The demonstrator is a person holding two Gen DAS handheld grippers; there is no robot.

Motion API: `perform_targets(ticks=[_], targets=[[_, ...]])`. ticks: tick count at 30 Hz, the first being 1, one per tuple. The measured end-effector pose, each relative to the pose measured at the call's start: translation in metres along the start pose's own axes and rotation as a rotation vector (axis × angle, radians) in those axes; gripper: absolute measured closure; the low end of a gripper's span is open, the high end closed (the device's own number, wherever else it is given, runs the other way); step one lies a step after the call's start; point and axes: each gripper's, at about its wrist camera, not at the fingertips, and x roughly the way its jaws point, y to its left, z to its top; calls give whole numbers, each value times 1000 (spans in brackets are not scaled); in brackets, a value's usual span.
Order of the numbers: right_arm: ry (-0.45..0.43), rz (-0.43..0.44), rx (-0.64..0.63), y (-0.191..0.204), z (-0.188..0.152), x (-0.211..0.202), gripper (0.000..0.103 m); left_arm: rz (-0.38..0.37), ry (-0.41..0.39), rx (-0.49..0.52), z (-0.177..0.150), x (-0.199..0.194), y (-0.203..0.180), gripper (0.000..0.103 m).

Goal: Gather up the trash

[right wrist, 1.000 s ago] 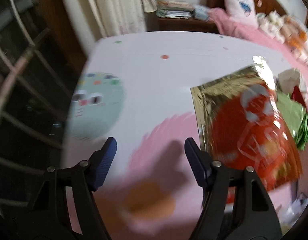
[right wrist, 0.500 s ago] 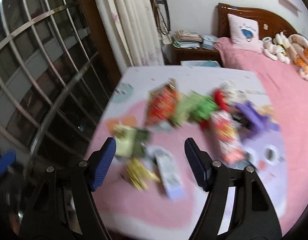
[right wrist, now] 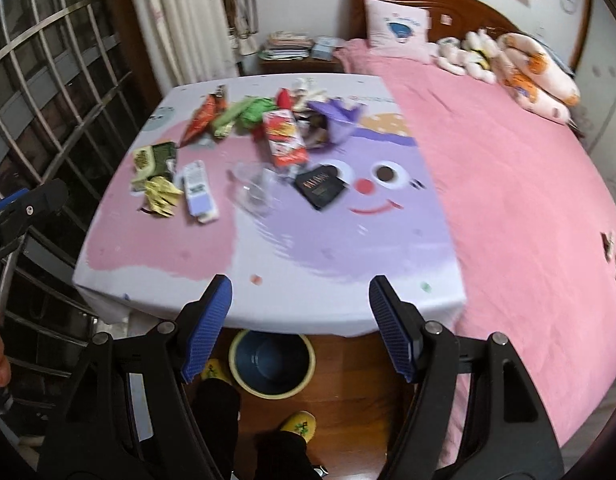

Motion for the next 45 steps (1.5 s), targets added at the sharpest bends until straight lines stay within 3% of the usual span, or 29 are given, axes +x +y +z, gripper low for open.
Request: perform_targets(ticks=[6, 12, 18, 25, 30, 37, 41, 45], targets=[[-1, 32, 21, -16, -18, -19, 34, 13, 29, 18, -24, -10, -32, 20], [-9, 61, -18, -6, -19, -28, 34, 8, 46, 46, -38, -23, -45, 20], [-19, 71, -16, -2, -12, -36, 34, -17, -32, 64, -32, -51, -45, 20], [-122, 8, -20, -8, -4, -70, 34, -116, -192, 74, -8, -101, -46, 20], [-151, -60, 51, -24, -6, -90, 34, -194, -266, 209, 4, -123, -68, 20], [-172, -181, 187, -37, -11, -112, 34, -288, -382, 318, 22, -150, -80, 20], [-147, -219, 218, -32, -15, -114, 34, -344, -410, 418, 24, -160, -85, 20], [-119, -260, 203, -17, -18, -113, 34, -405, -372, 476, 25, -158, -87, 20]])
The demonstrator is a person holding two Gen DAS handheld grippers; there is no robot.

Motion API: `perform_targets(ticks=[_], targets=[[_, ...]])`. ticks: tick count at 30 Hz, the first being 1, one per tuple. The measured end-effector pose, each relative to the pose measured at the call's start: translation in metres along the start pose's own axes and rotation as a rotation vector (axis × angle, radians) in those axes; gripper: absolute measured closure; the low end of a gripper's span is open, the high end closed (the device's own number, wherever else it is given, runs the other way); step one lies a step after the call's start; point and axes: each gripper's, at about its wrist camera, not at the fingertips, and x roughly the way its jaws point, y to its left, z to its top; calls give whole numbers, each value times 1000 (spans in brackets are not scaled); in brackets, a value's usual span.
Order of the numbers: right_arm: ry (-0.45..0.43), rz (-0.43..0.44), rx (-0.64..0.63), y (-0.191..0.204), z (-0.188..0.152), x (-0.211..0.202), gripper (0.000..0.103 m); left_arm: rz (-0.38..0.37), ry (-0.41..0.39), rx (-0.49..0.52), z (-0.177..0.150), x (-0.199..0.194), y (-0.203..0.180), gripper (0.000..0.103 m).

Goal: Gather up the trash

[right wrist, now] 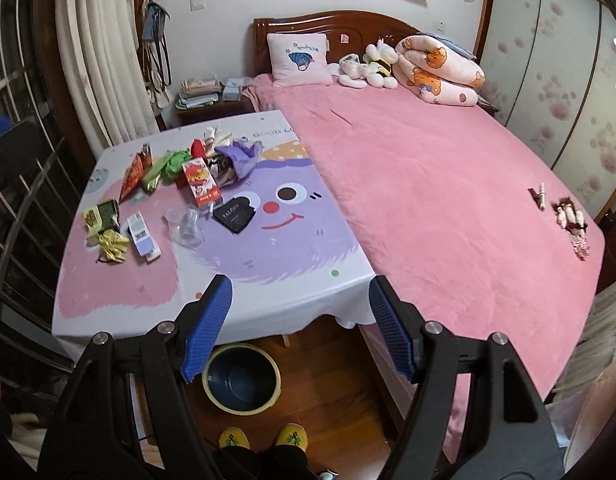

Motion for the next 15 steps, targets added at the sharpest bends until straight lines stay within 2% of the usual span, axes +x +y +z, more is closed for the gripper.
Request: perform_targets(ticks=[3, 9, 15], targets=[[-7, -35, -14, 10, -5, -7, 34, -53, 30, -8, -2, 5, 5, 20], [10, -75, 18, 17, -14, -12, 34, -106, 58, -10, -10, 13, 12, 20], [55, -64, 26, 25, -20, -1, 34, -140, 92, -39, -25, 22, 27, 20]])
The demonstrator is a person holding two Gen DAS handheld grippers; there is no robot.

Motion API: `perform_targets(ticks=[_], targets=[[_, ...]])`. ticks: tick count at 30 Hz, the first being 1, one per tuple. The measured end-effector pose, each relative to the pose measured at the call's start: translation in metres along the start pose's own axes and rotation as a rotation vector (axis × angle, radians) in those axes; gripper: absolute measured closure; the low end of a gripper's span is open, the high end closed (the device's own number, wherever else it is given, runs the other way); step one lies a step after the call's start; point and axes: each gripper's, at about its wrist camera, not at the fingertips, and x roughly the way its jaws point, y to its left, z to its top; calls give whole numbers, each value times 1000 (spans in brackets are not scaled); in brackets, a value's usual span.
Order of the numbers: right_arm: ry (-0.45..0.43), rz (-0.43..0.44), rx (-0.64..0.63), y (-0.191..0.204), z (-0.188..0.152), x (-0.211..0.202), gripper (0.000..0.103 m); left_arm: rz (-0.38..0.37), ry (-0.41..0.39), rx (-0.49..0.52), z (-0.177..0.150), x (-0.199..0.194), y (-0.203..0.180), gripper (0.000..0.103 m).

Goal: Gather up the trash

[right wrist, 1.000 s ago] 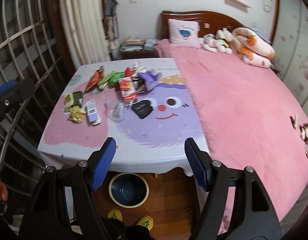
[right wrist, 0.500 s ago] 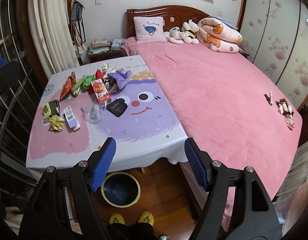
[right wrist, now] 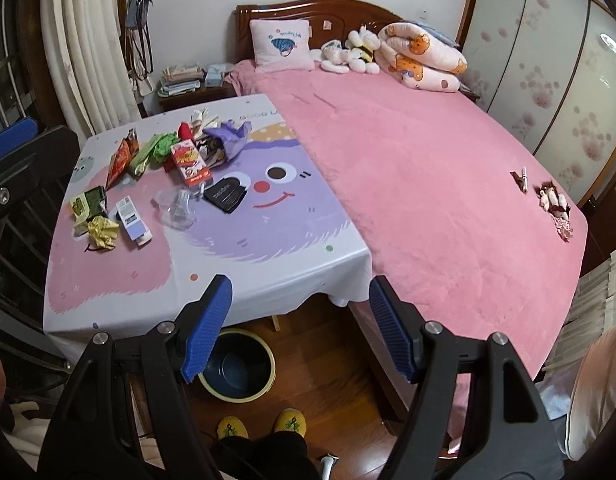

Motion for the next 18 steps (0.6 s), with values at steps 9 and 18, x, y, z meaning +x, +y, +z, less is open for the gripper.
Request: perform_targets(ticks=[9, 18], targets=[[-5, 92, -17, 2, 13, 17, 34, 116, -28, -87, -6, -7, 35, 20], [-50, 188, -114, -37, 56, 58, 34, 324, 3, -160, 8, -13, 33, 20]])
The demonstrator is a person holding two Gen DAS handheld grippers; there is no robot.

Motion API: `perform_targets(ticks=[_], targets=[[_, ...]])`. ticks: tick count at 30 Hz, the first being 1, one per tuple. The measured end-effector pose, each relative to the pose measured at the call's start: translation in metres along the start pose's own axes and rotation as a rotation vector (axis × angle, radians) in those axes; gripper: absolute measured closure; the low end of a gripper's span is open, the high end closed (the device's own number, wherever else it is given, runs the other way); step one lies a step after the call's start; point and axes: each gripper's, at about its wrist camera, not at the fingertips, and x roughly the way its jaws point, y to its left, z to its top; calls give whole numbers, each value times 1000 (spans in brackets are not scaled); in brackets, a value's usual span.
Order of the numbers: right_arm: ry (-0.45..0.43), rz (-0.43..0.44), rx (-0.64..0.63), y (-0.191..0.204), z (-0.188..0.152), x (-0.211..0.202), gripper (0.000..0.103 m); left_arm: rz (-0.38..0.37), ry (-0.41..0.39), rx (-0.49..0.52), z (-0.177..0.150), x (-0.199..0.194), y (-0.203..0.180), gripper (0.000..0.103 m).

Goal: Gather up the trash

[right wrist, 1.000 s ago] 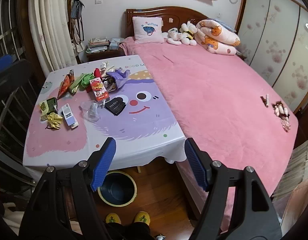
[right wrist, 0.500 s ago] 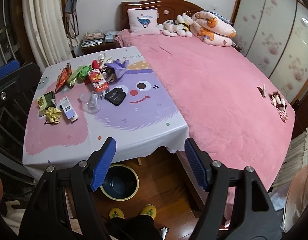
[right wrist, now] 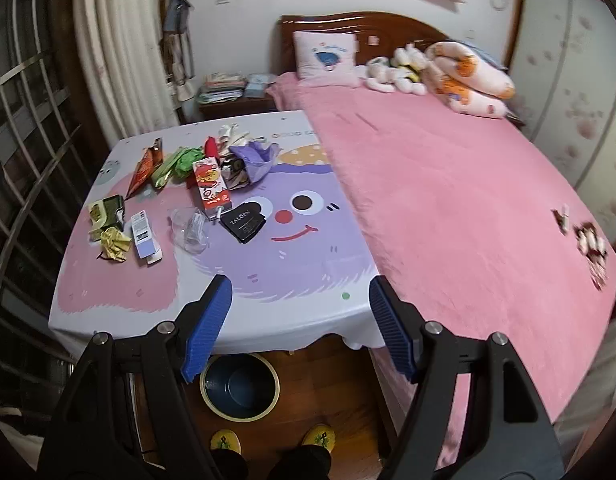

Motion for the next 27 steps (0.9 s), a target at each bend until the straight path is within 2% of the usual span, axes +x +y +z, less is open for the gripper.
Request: perform_targets(ticks=[6, 12, 16, 19, 22, 27], targets=[[57, 110, -104, -30, 5, 33, 34, 168, 69, -119, -4, 15, -27, 20], [129, 205, -316, -29, -12, 66, 34, 269, 124, -177, -30, 26, -49, 20], [128, 236, -442, -7, -27, 73, 34, 292, 166, -164, -53, 22, -53, 20], [125, 266, -459, 13, -37, 68, 34, 289, 186, -163, -68, 16, -48, 20], [98, 295, -430, 34, -50, 58, 34, 259, 203, -196, -78, 9, -33, 20], [36, 246, -299, 61, -72, 47, 34, 243, 183, -220, -91, -11, 4, 20]])
